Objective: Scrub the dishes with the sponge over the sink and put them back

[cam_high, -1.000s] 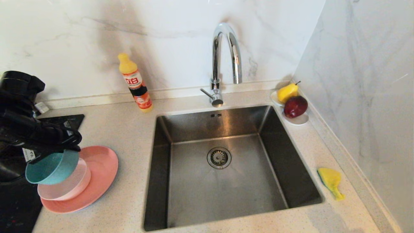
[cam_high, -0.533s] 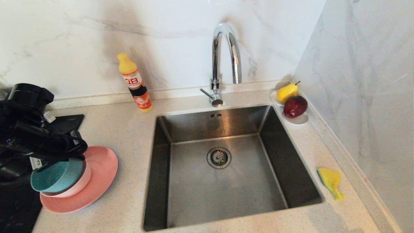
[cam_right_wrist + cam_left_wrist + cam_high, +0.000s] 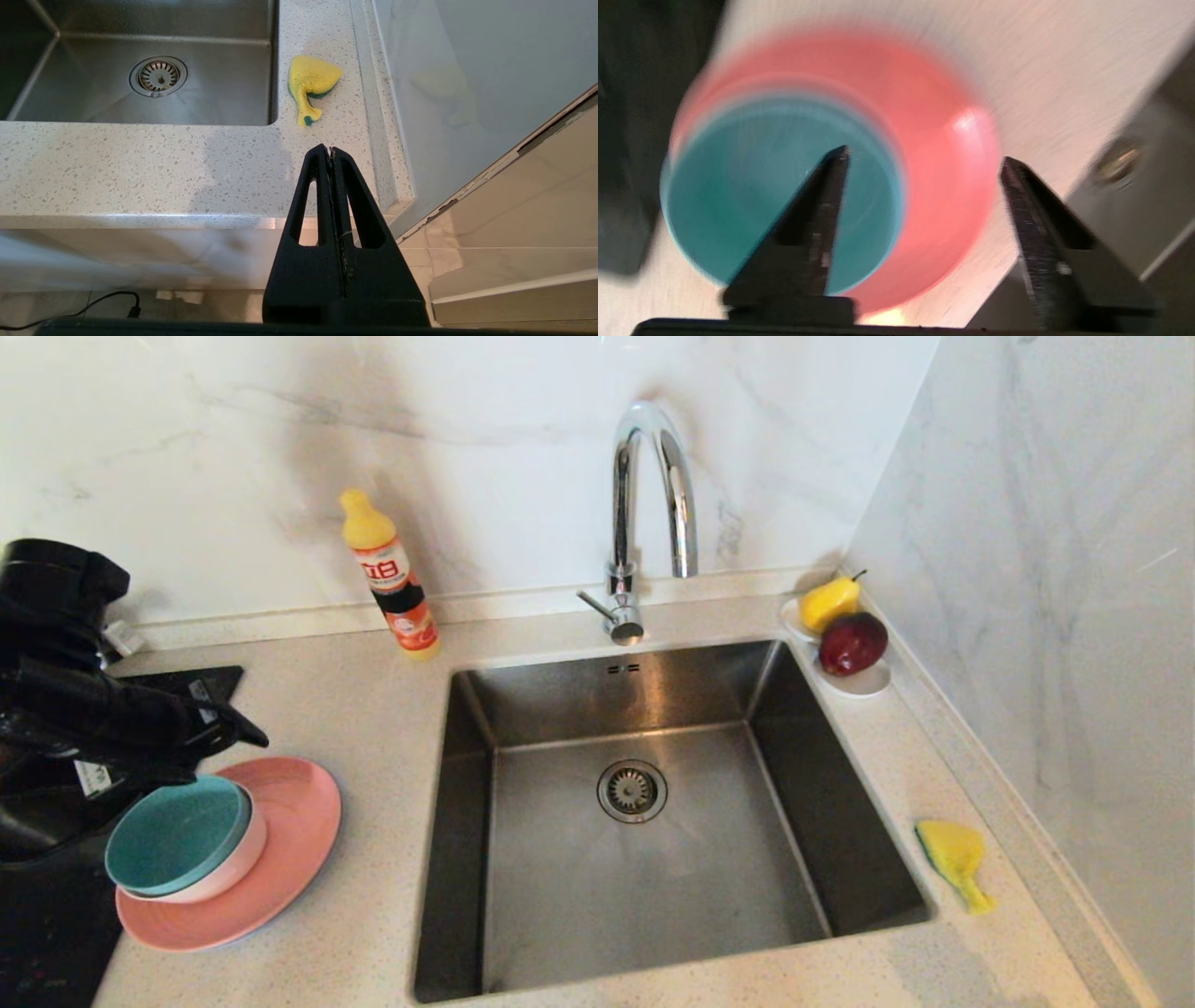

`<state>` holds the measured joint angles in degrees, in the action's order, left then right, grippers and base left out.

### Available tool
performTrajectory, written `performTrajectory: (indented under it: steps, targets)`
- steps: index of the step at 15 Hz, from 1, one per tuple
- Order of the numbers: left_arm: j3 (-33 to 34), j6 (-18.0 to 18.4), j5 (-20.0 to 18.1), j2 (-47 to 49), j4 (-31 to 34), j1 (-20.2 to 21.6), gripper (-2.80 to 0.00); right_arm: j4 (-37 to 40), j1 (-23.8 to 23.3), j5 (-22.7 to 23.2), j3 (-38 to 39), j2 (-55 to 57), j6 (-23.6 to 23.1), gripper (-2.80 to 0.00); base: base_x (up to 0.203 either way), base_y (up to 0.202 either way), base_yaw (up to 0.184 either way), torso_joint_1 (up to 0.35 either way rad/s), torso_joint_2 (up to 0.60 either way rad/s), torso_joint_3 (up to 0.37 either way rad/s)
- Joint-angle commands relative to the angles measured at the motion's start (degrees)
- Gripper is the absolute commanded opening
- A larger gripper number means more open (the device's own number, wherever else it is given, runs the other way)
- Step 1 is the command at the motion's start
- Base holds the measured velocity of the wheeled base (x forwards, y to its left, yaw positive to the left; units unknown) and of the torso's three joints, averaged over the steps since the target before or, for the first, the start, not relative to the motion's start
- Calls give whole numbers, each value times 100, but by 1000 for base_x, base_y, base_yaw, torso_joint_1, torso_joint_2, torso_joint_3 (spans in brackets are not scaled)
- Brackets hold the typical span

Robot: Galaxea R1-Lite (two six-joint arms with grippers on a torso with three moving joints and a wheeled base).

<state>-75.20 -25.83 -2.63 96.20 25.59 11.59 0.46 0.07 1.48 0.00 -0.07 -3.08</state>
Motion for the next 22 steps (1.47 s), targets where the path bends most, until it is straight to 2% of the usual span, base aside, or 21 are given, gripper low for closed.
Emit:
performTrajectory:
  steps: [1, 3, 5, 6, 7, 8, 10, 12, 15, 18, 20, 22]
  targets:
    - [-385, 142, 13, -95, -35, 3, -280, -2, 1, 2, 0, -1, -8, -280, 0, 0, 0, 0, 0, 0]
    - [-895, 650, 1, -68, -180, 8, -280, -2, 1, 2, 0, 6, -6, -280, 0, 0, 0, 0, 0, 0]
    - [-1154, 1107, 3, 73, -1053, -20, -280, -2, 1, 2, 0, 6, -8, -280, 0, 0, 0, 0, 0, 0]
    - [-1138, 1455, 7, 88, -1585, -171, -280, -2, 1, 2, 0, 7, 1, -280, 0, 0, 0, 0, 0, 0]
    - [-1030, 1918, -6, 53, -2119, -403, -280, -2, 1, 2, 0, -1, -8, -280, 0, 0, 0, 0, 0, 0]
    - [-804, 2200, -15, -112, -2443, -590, -280, 4, 1, 2, 0, 6, 1, -280, 0, 0, 0, 0, 0, 0]
    - [-229, 2485, -14, -735, -2860, -883, -280, -1, 1, 2, 0, 7, -7, -280, 0, 0, 0, 0, 0, 0]
    - [396, 2626, -48, -1663, -3056, -1039, -280, 1, 1, 2, 0, -1, -8, -280, 0, 0, 0, 0, 0, 0]
    - [1703, 2634, -301, -3556, -3132, -1153, -280, -2, 1, 2, 0, -1, -8, -280, 0, 0, 0, 0, 0, 0]
    - [2992, 2642, -107, -5584, -3125, -1192, -280, 3, 1, 2, 0, -1, -8, -280, 0, 0, 0, 0, 0, 0]
    - [3677, 2656, 110, -6962, -2840, -1202, -280, -1, 1, 2, 0, 5, -8, -280, 0, 0, 0, 0, 0, 0]
    - [4312, 2677, 189, -8255, -2197, -1206, -280, 0, 1, 2, 0, -1, -8, -280, 0, 0, 0, 0, 0, 0]
